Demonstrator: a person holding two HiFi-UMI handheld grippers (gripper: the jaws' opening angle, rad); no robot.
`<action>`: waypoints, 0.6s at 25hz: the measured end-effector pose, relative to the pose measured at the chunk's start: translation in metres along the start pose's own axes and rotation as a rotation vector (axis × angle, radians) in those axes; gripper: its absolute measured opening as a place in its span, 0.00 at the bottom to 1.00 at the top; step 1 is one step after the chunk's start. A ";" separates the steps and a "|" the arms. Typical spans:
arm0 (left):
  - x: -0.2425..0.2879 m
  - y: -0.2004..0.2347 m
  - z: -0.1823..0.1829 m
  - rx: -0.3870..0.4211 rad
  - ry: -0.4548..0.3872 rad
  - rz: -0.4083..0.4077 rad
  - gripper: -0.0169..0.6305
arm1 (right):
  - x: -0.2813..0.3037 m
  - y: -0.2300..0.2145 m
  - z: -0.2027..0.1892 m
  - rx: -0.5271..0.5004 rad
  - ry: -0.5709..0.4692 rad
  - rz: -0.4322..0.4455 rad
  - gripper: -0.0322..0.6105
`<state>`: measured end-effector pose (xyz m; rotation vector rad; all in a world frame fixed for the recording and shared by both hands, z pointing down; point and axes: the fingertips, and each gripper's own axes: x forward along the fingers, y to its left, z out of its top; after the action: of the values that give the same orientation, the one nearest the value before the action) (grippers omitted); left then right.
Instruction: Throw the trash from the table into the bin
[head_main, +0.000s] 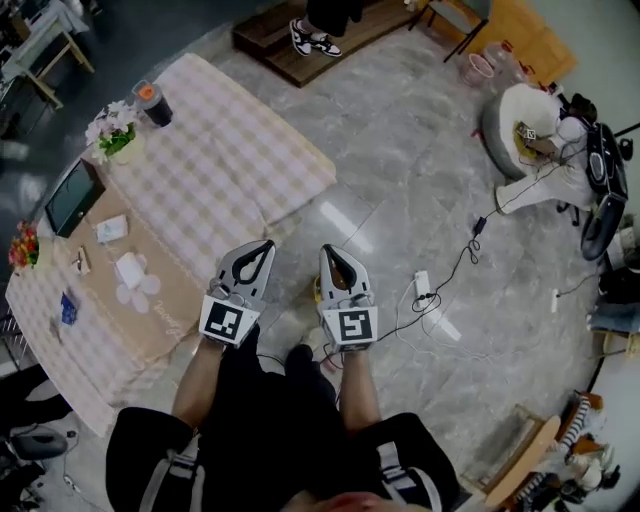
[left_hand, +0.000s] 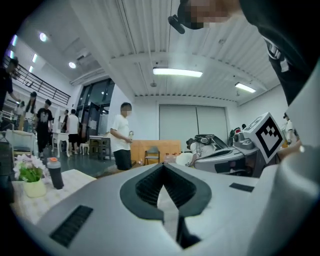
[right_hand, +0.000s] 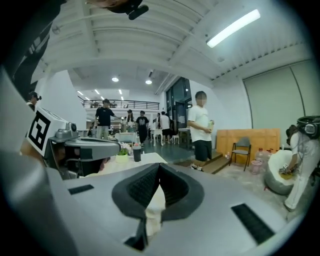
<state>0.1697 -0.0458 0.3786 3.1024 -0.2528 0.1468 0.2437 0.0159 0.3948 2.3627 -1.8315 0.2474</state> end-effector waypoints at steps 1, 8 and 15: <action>-0.007 0.013 0.000 -0.005 -0.002 0.033 0.03 | 0.011 0.011 0.003 -0.005 -0.004 0.032 0.06; -0.073 0.111 -0.004 -0.021 0.001 0.284 0.03 | 0.093 0.103 0.018 -0.047 0.000 0.280 0.06; -0.147 0.195 -0.014 -0.036 0.014 0.502 0.03 | 0.162 0.201 0.029 -0.085 -0.002 0.494 0.06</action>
<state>-0.0076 -0.2146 0.3816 2.9290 -1.0133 0.1677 0.0896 -0.1928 0.4037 1.8212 -2.3480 0.2116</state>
